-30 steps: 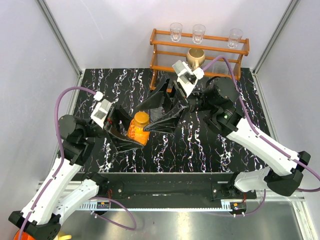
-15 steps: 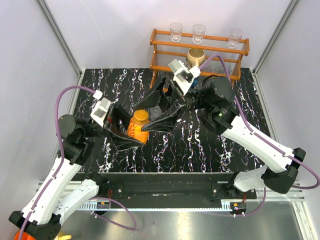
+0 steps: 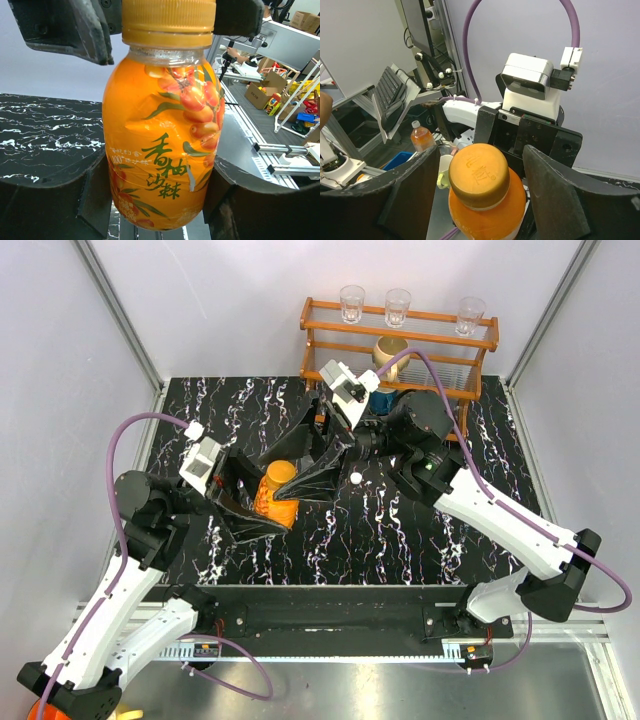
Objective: Screw on the bottle caps
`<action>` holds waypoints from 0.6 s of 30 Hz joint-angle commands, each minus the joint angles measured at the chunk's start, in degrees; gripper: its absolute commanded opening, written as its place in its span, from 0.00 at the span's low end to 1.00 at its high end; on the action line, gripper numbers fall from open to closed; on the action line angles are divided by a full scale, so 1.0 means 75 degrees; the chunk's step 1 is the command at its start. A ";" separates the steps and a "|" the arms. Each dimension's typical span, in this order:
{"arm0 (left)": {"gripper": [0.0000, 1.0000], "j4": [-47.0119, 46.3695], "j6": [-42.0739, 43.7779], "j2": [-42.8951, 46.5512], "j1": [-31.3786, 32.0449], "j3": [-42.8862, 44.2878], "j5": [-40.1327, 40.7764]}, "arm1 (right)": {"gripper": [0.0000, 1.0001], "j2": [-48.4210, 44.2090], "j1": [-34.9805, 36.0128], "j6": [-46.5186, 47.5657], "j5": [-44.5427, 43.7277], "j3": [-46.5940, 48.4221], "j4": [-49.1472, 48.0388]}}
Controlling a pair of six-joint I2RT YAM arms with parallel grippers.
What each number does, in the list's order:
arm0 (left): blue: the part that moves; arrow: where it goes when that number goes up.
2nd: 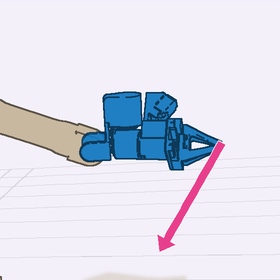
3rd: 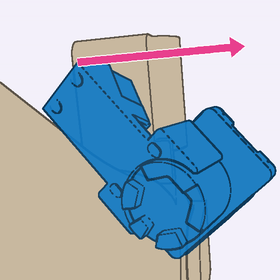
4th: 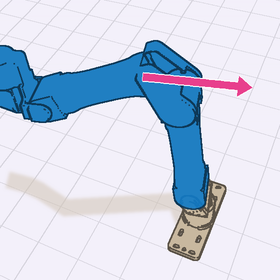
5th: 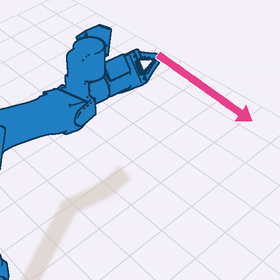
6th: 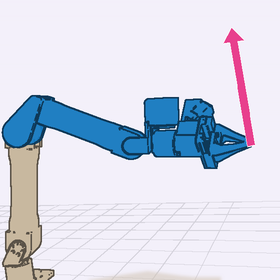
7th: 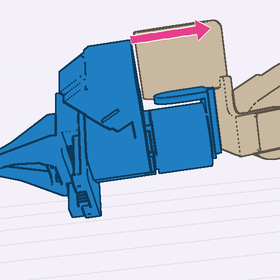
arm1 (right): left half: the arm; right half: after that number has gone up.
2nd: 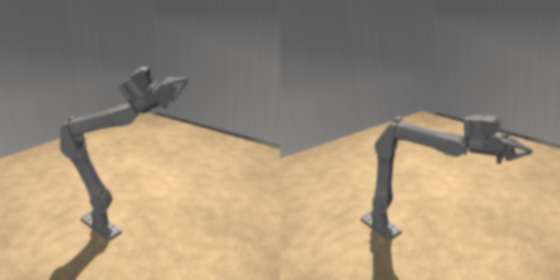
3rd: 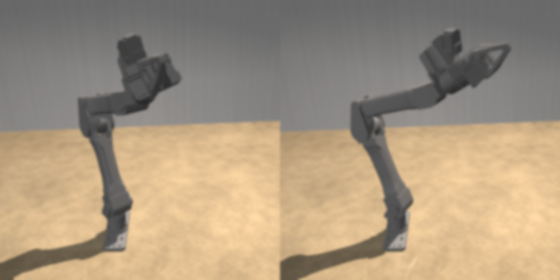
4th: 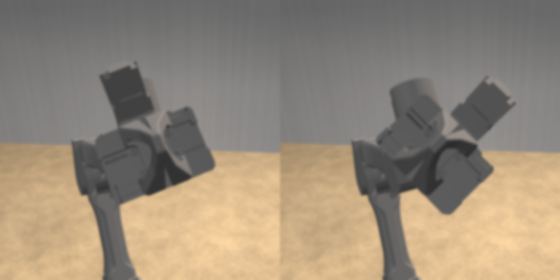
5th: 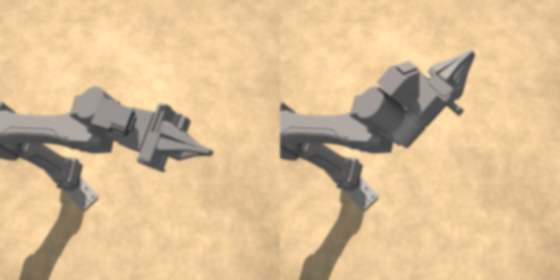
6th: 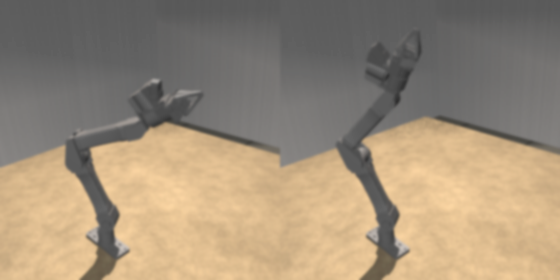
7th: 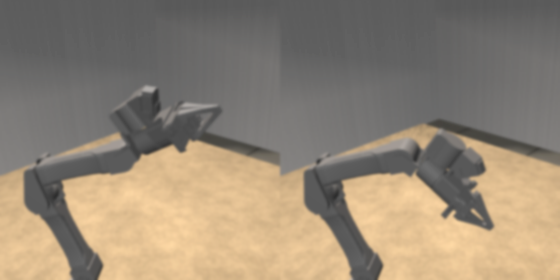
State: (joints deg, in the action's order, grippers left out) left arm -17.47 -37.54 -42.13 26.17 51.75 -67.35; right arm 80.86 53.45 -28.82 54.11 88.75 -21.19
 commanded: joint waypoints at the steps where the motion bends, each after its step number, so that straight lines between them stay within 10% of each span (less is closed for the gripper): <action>1: 0.43 -0.0248 0.0083 0.0063 -0.0021 0.0062 0.0086 | 0.75 -0.0152 -0.0013 -0.0083 0.0063 0.0026 -0.0245; 18: 0.43 -0.0049 0.0072 0.0191 -0.0021 -0.0044 0.0203 | 0.54 -0.0164 -0.0002 -0.0001 -0.0148 0.0178 -0.0210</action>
State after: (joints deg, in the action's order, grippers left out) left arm -16.14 -37.52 -41.58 26.17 51.46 -67.20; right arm 80.84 53.47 -28.77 53.69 88.71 -21.17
